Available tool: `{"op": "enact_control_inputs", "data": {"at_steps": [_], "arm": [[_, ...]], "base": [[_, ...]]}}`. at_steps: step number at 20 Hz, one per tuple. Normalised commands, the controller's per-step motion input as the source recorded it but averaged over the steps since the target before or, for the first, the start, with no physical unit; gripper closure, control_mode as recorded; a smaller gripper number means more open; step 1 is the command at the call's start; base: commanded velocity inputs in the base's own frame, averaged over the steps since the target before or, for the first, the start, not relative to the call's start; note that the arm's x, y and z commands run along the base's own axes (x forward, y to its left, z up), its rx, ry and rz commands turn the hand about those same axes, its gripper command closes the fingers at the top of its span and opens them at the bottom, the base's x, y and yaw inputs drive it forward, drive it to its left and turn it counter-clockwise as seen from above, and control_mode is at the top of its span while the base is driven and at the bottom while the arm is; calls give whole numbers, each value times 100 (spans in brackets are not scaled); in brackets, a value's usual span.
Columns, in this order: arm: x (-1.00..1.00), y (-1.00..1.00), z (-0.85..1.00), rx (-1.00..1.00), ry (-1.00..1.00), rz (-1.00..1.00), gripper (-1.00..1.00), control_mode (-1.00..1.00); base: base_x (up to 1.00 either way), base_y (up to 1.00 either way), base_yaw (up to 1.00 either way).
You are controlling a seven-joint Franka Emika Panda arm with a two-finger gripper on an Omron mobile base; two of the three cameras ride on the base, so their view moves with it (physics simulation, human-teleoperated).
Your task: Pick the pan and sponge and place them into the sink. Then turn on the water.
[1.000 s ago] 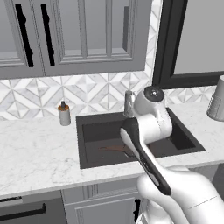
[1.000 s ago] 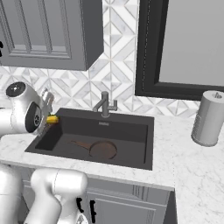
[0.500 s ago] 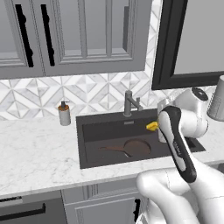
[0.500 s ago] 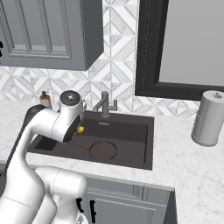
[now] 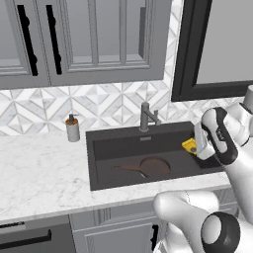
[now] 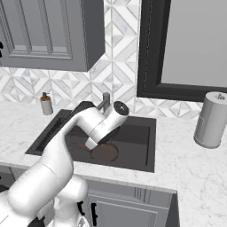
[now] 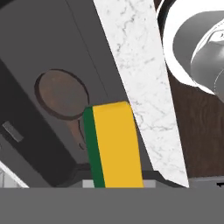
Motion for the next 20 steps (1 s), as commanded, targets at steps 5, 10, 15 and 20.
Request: {"op": "enact_control_inputs", "data": {"at_steps": [5,10,15,20], "arm": [[58,-33,-60,12,26,0,100,-100],[40,-7,-72,4,4,0,100,-100],[28,1,-53,1,-3,2,100,-100],[34,14,-48,0,-3,1,100,-100]], "base": [[0,0,0],[0,0,0],[0,0,0],[0,0,0]]}}
